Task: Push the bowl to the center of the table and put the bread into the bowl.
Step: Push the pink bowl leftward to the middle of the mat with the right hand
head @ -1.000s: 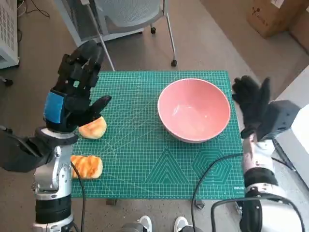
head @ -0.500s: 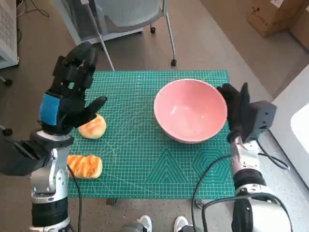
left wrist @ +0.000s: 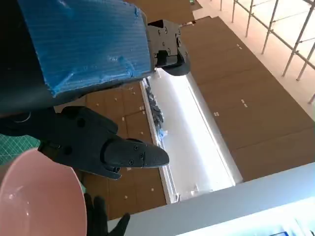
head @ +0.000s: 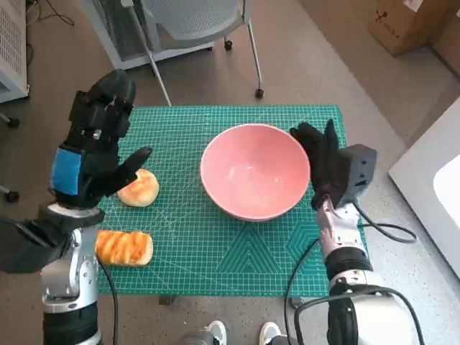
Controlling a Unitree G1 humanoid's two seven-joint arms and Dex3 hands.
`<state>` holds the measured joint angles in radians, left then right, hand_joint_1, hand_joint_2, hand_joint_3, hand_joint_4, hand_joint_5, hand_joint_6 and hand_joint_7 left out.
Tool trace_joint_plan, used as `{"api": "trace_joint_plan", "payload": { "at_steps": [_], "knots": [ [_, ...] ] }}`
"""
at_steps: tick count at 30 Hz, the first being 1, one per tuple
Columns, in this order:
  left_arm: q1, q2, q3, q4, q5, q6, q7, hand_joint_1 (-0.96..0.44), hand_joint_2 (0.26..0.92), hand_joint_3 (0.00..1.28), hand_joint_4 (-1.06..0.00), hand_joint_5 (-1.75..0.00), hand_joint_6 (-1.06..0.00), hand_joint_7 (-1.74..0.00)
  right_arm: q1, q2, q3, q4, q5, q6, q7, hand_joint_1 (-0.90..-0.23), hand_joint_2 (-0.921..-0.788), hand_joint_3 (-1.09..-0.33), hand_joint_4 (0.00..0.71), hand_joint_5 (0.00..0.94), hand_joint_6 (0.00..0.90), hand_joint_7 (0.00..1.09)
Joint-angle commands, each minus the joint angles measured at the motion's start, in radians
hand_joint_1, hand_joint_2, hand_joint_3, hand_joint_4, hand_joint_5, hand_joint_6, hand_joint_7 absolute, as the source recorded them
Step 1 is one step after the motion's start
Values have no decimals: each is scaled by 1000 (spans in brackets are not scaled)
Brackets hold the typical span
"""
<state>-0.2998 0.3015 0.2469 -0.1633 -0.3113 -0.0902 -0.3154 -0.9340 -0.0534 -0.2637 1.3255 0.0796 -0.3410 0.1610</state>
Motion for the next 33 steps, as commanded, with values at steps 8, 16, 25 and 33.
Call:
{"api": "trace_joint_plan", "payload": {
  "at_steps": [8, 16, 25, 33],
  "knots": [
    [37, -2, 17, -46, -26, 22, 12, -522, 921, 202, -131, -16, 1, -668, -16, 49, 8, 14, -16, 28, 18, -590, -921, -742, 373, 12, 522, 33],
    [50, -5, 14, -60, -22, 24, 22, -514, 921, 201, -131, -14, 1, -669, -26, 59, 15, 12, -23, 19, 30, -577, -921, -736, 371, 7, 514, 28],
    [71, -2, 18, -73, -14, 14, 31, -517, 921, 201, -132, -13, 1, -670, -38, 18, 13, 1, -18, 1, 40, -562, -921, -736, 367, 4, 506, 22],
    [89, 6, 29, -87, -2, 13, 45, -524, 921, 203, -137, -14, 1, -679, -66, -24, 7, -44, -3, -87, 52, -491, -921, -744, 345, 0, 491, 14]
  ]
}}
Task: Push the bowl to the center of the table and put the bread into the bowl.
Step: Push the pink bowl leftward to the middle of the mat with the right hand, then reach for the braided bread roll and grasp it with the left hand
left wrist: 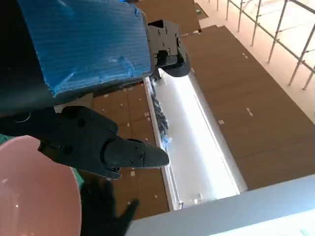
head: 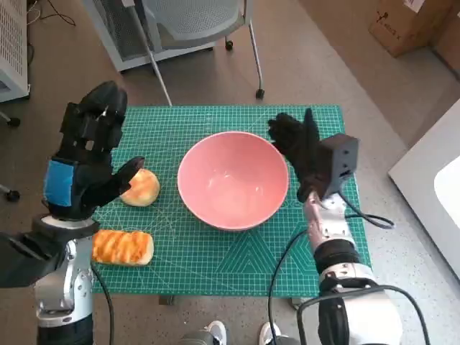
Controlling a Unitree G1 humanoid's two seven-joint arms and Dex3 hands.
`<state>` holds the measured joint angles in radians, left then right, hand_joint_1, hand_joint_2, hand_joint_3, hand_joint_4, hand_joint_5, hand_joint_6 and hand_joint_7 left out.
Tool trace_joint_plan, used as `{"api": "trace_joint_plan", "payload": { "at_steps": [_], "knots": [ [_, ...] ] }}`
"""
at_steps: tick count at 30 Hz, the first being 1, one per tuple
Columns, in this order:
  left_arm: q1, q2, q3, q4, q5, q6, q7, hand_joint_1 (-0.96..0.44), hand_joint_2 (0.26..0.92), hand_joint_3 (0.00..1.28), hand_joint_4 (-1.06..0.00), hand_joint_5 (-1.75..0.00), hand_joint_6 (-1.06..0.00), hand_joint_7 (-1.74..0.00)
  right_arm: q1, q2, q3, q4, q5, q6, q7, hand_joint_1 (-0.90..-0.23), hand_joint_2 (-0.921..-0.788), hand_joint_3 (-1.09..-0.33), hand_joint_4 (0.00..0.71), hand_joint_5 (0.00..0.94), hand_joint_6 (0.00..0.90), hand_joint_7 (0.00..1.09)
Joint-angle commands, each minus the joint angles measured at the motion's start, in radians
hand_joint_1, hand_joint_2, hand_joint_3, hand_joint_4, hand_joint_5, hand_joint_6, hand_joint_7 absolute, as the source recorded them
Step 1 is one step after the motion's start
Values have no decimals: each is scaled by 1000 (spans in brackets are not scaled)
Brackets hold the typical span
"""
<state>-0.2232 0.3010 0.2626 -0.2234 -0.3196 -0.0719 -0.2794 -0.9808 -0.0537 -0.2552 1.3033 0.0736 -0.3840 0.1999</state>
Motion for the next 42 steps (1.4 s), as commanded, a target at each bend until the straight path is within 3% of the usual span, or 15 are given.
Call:
{"api": "trace_joint_plan", "payload": {
  "at_steps": [1, 6, 10, 16, 20, 24, 30, 35, 42],
  "knots": [
    [12, 10, 16, -33, 3, 1, 9, -527, 921, 203, -138, -14, 1, -685, -21, -30, -3, -31, 6, -71, 16, -487, -921, -740, 344, 0, 491, 14],
    [16, 28, 25, -69, -3, 27, 9, -541, 921, 203, -147, -16, -6, -705, -26, -53, -12, -59, 21, -181, 50, -513, -921, -693, 340, 0, 491, 14],
    [23, 66, 38, -116, 11, 53, 0, -510, 917, 183, -147, -14, -1, -681, -27, -62, -30, -92, 61, -273, 142, -528, -921, -667, 332, 0, 484, 10],
    [72, 250, 45, -239, 189, 139, -43, -426, 855, 114, -127, -4, 1, -554, -25, -55, -36, -153, 122, -358, 263, -538, -921, -644, 313, 0, 470, 2],
    [98, 395, 40, -385, 276, 341, -105, -329, 792, 69, -115, -1, 1, -474, -24, -56, -40, -172, 157, -363, 330, -552, -921, -637, 312, 1, 469, 2],
    [83, 515, 14, -511, 309, 582, -164, -210, 744, 38, -101, -1, -17, -416, -28, -53, -39, -178, 170, -369, 355, -567, -921, -631, 311, 1, 472, 4],
    [55, 676, -45, -651, 302, 869, -247, 6, 716, 12, -77, 0, -170, -156, -33, -36, -34, -184, 181, -356, 365, -580, -921, -604, 319, 4, 485, 10],
    [63, 780, -69, -710, 296, 980, -299, 69, 714, 9, -62, 0, -224, -74, -34, -27, -32, -185, 178, -350, 360, -585, -921, -572, 334, 9, 504, 17],
    [101, 925, -106, -782, 296, 1099, -365, 18, 709, 5, -63, -1, -245, -45, -35, -19, -31, -183, 182, -341, 362, -577, -921, -559, 343, 10, 511, 18]
  ]
}}
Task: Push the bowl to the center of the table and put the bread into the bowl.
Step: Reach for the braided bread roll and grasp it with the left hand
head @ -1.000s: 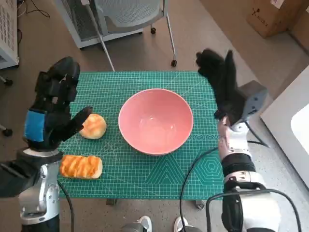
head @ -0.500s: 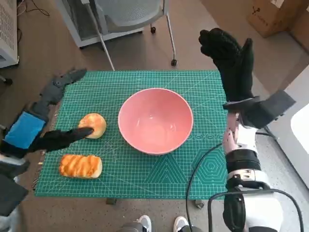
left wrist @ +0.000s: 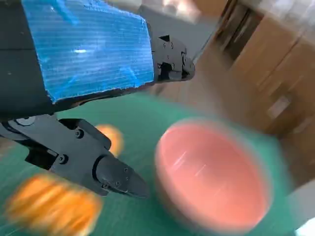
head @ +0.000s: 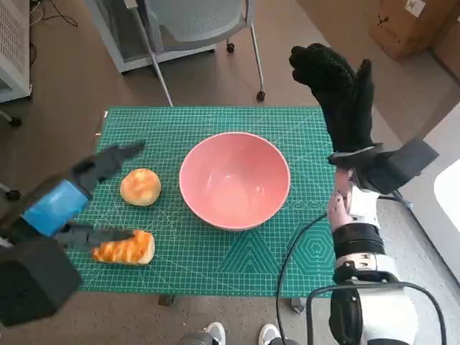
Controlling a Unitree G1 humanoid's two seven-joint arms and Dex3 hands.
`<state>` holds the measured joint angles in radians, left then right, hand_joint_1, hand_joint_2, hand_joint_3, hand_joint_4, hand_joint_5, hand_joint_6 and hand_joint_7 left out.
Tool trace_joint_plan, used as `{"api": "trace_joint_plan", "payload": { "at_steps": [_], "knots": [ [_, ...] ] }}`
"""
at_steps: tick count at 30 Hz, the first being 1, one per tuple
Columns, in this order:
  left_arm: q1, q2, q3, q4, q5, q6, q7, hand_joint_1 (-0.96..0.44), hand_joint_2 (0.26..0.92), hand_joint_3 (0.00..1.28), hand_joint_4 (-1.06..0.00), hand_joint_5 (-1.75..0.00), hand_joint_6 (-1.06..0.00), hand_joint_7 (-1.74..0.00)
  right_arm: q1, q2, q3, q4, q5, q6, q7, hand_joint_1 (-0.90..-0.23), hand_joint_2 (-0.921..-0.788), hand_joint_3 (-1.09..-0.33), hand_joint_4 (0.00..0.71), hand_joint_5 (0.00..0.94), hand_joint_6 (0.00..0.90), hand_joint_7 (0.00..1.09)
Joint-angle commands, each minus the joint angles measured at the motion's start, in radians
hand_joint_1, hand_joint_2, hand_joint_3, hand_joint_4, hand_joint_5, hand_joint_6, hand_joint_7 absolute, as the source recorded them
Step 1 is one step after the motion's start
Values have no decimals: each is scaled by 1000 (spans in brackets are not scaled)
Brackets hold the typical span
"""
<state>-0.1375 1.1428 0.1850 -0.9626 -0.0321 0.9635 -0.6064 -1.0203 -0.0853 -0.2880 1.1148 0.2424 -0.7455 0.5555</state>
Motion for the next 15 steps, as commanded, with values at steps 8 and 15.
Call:
{"api": "trace_joint_plan", "payload": {
  "at_steps": [8, 15],
  "knots": [
    [36, 140, -124, -13, 15, 76, -51, -43, 707, 3, -65, -1, -255, -24, 0, 17, -2, 13, 27, 33, 15, -578, -921, -555, 346, 8, 512, 16],
    [21, 143, -249, 39, 51, 80, -26, -103, 711, 4, -74, -3, -254, -11, -1, 24, 4, 13, 30, 31, 14, -582, -921, -553, 348, 7, 514, 15]
  ]
}}
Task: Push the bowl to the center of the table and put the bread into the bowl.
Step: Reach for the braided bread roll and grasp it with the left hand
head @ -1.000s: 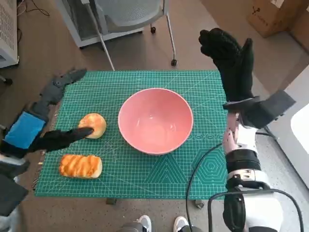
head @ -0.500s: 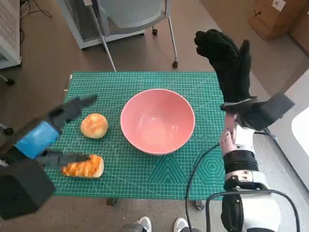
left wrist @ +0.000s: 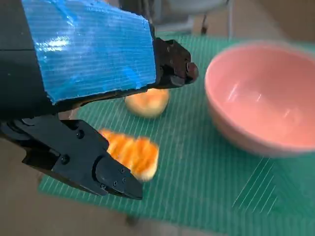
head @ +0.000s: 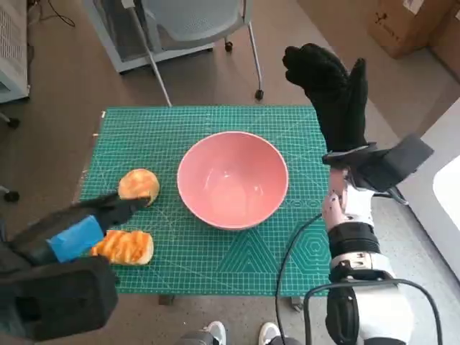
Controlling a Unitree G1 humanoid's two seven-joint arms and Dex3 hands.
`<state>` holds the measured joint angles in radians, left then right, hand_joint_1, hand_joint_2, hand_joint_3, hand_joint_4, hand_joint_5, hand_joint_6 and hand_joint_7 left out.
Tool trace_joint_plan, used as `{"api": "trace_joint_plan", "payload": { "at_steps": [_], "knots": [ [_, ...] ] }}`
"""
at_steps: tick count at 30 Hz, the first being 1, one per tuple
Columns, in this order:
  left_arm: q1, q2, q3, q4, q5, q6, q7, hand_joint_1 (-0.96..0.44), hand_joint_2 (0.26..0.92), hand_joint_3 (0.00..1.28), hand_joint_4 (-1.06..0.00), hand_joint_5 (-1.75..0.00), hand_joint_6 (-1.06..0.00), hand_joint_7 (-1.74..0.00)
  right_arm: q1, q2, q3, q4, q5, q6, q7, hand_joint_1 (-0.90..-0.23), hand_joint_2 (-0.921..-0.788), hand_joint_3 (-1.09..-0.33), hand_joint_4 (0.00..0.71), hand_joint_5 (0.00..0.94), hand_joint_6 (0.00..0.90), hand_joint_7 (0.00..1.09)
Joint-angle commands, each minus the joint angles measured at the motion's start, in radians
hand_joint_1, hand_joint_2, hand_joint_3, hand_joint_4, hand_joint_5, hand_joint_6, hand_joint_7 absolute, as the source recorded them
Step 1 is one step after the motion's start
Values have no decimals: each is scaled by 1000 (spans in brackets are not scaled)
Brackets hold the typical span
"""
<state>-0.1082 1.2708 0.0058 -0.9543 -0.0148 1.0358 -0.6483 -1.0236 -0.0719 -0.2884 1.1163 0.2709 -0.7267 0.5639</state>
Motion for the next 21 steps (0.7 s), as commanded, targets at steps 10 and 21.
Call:
{"api": "trace_joint_plan", "payload": {
  "at_steps": [10, 21],
  "knots": [
    [-57, -28, -244, 156, 115, 10, 41, -131, 718, 7, -75, -1, -254, -5, 0, 4, 3, 19, 2, 15, 11, -578, -921, -557, 347, 4, 511, 11],
    [-95, -148, -434, 362, 291, -50, 116, -130, 721, 6, -101, -9, -286, -14, -1, -5, -7, 14, 15, 31, 27, -576, -921, -559, 349, 3, 506, 7]
  ]
}}
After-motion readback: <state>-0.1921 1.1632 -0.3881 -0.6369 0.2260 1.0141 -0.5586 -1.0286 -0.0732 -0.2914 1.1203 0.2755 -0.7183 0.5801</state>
